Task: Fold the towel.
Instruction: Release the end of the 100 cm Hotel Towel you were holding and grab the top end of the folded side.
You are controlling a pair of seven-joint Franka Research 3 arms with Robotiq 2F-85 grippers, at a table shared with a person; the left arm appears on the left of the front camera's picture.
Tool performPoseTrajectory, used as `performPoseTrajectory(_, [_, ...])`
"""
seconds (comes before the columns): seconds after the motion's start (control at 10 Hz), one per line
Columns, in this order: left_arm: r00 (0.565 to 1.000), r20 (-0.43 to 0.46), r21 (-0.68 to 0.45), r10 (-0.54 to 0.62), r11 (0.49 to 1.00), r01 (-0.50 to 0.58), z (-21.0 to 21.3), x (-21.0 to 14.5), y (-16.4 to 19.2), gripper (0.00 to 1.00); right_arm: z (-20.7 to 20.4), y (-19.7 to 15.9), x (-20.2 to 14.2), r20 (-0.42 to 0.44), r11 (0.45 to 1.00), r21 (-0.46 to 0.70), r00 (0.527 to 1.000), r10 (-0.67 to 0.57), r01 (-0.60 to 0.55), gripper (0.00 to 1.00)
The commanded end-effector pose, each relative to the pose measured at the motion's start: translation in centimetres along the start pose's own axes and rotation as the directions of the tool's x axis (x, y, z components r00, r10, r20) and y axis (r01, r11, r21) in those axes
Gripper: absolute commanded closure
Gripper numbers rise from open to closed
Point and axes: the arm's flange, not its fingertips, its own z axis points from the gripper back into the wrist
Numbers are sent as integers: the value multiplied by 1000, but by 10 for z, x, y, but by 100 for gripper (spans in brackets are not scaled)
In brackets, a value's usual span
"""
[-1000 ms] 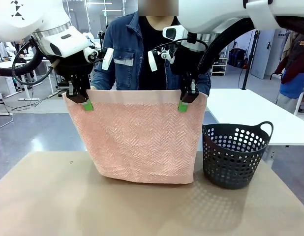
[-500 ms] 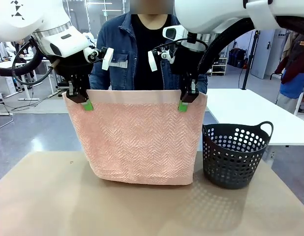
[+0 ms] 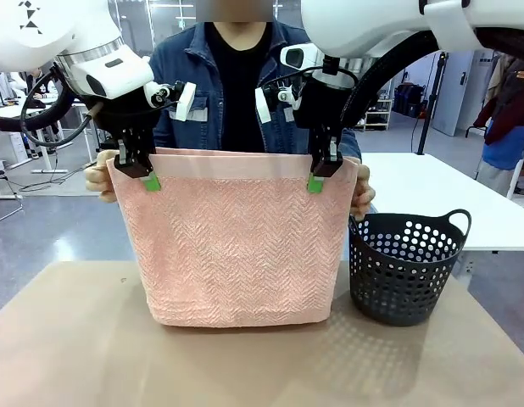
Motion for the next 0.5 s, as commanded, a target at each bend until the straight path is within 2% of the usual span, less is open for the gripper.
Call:
performPoseTrajectory(0.0, [1000, 1, 3, 0, 1000, 0, 1, 0, 0, 100, 1, -1, 0, 0, 1000, -3, 1000, 0, 0, 100])
performPoseTrajectory(0.4, [1000, 1, 3, 0, 1000, 0, 1, 0, 0, 100, 1, -1, 0, 0, 1000, -3, 1000, 0, 0, 100])
